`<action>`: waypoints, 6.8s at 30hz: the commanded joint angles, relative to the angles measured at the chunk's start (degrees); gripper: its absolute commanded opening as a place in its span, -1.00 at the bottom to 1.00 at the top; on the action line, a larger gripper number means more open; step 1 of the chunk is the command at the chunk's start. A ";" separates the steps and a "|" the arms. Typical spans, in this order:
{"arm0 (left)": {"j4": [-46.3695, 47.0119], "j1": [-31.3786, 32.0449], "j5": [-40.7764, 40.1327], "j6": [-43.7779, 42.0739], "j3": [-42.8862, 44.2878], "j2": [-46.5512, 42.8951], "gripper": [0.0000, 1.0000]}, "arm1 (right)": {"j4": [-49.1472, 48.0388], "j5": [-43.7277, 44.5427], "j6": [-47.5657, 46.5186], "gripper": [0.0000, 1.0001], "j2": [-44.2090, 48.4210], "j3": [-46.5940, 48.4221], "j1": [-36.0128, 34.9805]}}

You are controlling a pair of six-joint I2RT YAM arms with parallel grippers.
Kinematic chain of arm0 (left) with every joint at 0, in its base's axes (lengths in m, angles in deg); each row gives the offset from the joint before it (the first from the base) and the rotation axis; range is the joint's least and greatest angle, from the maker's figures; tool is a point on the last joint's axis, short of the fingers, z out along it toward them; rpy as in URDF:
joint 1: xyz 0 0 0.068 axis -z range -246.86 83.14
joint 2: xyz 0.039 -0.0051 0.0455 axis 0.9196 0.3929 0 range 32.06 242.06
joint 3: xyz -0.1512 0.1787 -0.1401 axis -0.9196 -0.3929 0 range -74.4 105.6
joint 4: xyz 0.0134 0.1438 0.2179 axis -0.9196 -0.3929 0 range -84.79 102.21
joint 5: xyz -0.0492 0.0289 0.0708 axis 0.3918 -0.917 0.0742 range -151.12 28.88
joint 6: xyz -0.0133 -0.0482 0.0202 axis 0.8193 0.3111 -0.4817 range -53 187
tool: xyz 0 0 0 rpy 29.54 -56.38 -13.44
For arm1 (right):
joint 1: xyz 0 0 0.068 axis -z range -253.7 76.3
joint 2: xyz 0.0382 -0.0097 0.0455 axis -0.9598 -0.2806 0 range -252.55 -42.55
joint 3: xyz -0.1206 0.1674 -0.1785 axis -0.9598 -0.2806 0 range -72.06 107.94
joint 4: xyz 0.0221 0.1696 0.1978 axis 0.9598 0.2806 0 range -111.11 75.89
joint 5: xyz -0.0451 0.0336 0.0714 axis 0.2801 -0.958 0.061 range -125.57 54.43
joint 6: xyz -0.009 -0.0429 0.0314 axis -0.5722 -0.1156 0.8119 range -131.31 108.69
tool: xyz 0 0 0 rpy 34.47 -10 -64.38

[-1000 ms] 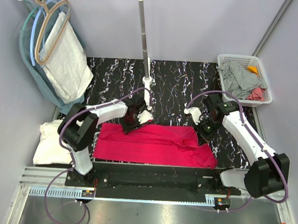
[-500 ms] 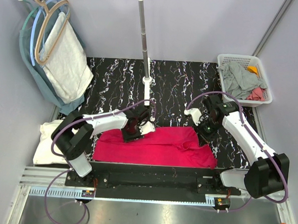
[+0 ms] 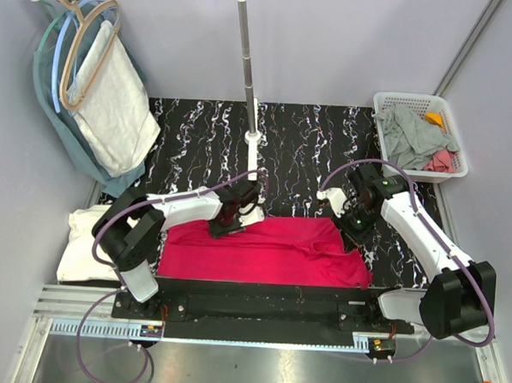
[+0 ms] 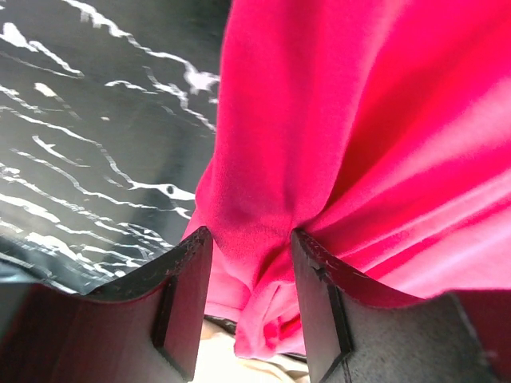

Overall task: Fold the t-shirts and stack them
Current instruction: Fold the tshirt

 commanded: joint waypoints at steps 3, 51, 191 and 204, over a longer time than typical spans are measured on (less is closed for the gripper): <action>4.65 -0.68 -4.99 0.37 1.56 4.56 -0.03 | -0.16 3.25 -1.49 -1.00 1.18 -0.80 -0.61; 2.10 -3.15 -4.29 -0.07 3.59 -6.94 0.30 | -25.56 18.99 1.42 0.29 -12.17 2.28 -2.46; 2.01 -5.69 6.52 -10.80 2.27 -8.09 0.98 | -31.89 16.01 1.59 1.00 -3.04 -4.13 -0.26; 3.42 -7.63 6.78 -11.94 1.30 -4.75 0.98 | -31.10 15.21 1.94 0.99 -3.30 -7.48 -7.03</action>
